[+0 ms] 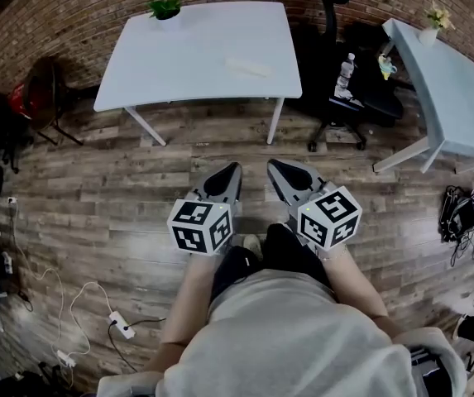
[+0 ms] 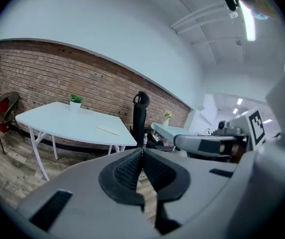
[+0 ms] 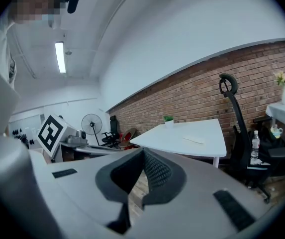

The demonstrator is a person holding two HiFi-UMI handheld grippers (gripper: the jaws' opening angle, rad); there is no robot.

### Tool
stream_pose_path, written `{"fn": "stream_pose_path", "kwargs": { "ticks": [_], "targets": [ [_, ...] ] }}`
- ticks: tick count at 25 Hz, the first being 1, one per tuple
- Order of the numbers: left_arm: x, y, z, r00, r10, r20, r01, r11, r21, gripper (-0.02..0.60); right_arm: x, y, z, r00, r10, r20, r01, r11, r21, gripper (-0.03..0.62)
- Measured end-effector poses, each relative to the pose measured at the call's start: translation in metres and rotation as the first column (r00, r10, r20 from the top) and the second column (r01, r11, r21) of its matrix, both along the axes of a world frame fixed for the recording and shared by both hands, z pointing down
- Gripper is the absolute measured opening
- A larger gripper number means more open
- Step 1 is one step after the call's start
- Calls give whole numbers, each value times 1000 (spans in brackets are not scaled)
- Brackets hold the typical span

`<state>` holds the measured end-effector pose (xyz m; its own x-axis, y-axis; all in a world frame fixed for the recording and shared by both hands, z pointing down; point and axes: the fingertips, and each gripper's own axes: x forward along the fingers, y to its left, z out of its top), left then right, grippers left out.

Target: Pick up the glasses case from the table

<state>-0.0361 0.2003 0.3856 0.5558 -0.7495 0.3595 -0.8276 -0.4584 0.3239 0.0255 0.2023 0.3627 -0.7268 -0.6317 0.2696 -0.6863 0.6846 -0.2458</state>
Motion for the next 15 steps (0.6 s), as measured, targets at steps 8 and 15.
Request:
{"fn": "stream_pose_path", "kwargs": {
  "ticks": [8, 15],
  "targets": [
    [-19, -45, 16, 997, -60, 41, 61, 998, -34, 9, -14, -53, 8, 999, -42, -15, 42, 999, 4, -2],
    [-28, -127, 22, 996, -86, 4, 86, 996, -38, 9, -29, -141, 12, 997, -76, 8, 76, 997, 15, -2]
  ]
}}
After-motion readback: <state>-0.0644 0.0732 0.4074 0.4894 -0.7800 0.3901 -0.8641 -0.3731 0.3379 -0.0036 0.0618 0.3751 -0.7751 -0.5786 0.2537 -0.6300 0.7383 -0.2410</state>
